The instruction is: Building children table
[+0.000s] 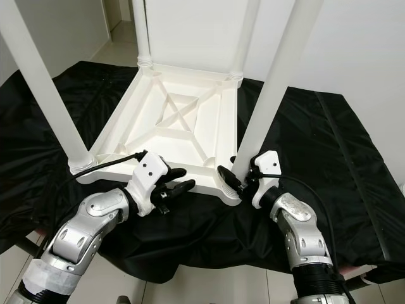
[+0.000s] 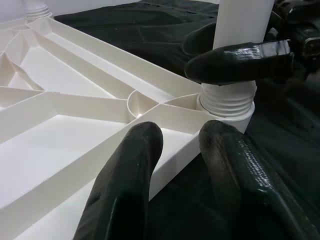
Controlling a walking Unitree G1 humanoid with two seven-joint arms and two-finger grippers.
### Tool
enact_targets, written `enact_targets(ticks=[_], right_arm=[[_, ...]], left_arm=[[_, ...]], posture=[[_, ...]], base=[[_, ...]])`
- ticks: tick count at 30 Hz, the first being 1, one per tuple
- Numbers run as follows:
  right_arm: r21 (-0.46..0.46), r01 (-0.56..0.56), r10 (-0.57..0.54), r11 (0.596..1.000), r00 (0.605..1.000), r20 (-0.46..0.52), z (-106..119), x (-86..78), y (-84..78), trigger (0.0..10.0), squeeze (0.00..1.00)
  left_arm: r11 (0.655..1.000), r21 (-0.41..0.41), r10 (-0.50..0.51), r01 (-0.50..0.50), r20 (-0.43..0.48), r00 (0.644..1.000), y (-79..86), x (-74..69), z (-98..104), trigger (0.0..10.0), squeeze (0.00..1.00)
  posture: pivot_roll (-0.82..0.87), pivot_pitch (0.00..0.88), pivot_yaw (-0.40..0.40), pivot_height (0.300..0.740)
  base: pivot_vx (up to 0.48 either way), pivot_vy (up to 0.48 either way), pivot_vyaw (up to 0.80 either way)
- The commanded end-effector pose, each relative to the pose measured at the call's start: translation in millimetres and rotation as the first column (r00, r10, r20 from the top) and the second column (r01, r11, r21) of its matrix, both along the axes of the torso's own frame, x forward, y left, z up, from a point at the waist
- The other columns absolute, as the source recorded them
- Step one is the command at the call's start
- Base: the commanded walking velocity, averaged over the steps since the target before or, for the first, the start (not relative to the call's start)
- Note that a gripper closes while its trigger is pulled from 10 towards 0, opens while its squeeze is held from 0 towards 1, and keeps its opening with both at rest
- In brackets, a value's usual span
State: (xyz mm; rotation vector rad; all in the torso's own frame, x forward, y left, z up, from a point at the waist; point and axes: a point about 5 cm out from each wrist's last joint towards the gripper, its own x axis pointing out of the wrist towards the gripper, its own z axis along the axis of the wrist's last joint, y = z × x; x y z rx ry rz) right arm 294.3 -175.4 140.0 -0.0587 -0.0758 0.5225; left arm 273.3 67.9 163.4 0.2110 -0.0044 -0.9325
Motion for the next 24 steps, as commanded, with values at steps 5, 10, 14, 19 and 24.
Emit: enact_targets(ticks=[5, 10, 14, 19, 24], right_arm=[[0.012, 0.251, -0.251, 0.968, 0.968, 0.000, -9, -6.8, 4.3, 10.0, 0.00], [0.037, 0.388, -0.387, 0.921, 0.922, -0.030, -13, -10.9, 7.1, 10.0, 0.00], [0.065, 0.619, -0.616, 0.783, 0.785, -0.061, -19, -20.2, 11.7, 10.0, 0.00], [0.094, 0.688, -0.680, 0.720, 0.726, -0.107, -25, -25.0, 25.5, 10.0, 0.00], [0.099, 0.696, -0.690, 0.711, 0.718, -0.093, -21, -25.1, 25.9, 10.0, 0.00]], left_arm=[[0.998, 0.012, 0.063, -0.063, 0.005, 0.998, 8.4, 1.8, -5, 10.0, 0.00], [0.997, 0.022, 0.076, -0.076, 0.007, 0.997, 12.5, 2.9, -6, 10.0, 0.00], [0.996, 0.025, 0.091, -0.091, 0.014, 0.996, 14.9, 5.9, -5, 10.0, 0.00], [0.995, 0.018, 0.103, -0.103, 0.015, 0.995, 15.1, 7.0, -5, 10.0, 0.00], [0.993, 0.010, 0.117, -0.117, 0.012, 0.993, 15.4, 7.3, -7, 10.0, 0.00]], posture=[[0.04, 0.000, -0.029, 0.740], [0.04, 0.000, -0.027, 0.740], [0.05, 0.000, -0.032, 0.740], [0.04, 0.000, -0.026, 0.740], [0.04, 0.000, -0.026, 0.740]], base=[[0.000, 0.000, 0.00], [0.000, 0.000, 0.00], [0.000, 0.000, 0.00], [0.000, 0.000, 0.00], [0.000, 0.000, 0.00]])
